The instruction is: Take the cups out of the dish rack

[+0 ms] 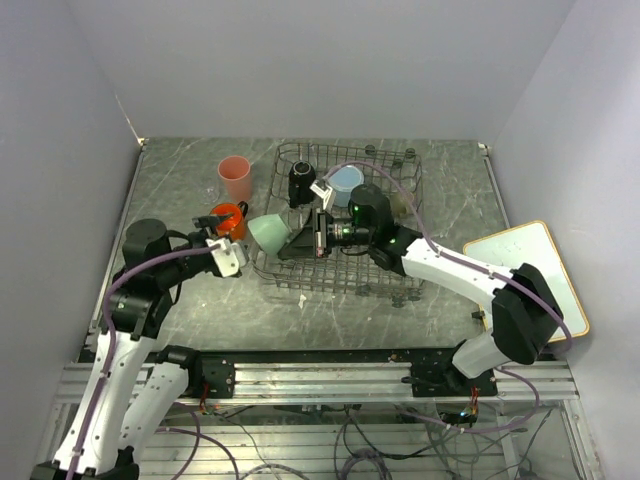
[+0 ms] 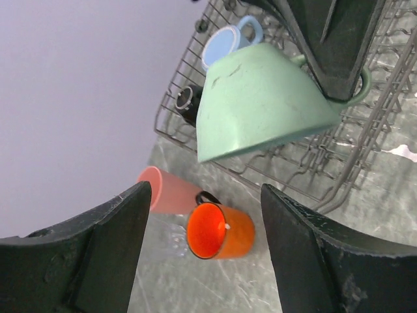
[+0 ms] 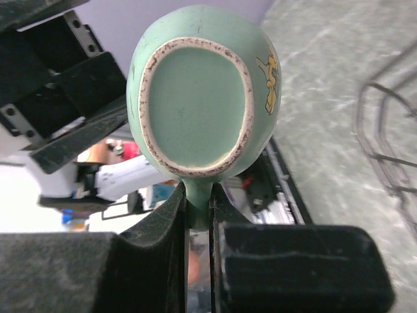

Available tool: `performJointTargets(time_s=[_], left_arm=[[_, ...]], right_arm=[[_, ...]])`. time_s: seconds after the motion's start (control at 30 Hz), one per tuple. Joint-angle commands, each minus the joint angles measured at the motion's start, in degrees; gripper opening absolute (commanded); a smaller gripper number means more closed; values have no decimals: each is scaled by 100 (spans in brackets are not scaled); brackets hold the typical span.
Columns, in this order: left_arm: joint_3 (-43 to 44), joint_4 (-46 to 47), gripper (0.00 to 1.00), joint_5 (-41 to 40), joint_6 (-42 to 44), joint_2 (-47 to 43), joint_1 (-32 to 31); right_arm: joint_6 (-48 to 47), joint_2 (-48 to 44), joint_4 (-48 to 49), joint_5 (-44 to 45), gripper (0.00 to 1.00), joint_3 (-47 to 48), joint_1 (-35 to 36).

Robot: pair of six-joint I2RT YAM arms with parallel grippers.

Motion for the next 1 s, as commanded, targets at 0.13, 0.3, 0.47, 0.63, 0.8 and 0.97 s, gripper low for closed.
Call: performJointTargets(time_s=[0.13, 0.3, 0.47, 0.63, 0.8, 0.97], left_arm=[[198, -29, 74, 516, 653, -212, -25], [320, 19, 69, 561, 630, -235, -25], [449, -38, 56, 710, 491, -186, -25], [463, -340, 34, 778, 577, -114, -25], [500, -815, 33, 703, 929, 41, -25], [293, -691, 49, 539, 1134, -13, -25]], right_arm=[[1393, 241, 2172, -980, 0, 49, 282], [1320, 352, 2035, -1072, 0, 216, 421], [1525, 521, 2303, -1139, 0, 280, 552], [1848, 741, 2727, -1249, 0, 403, 601], [2148, 948, 2989, -1326, 0, 697, 598], [2381, 1116, 3235, -1401, 0, 762, 615]])
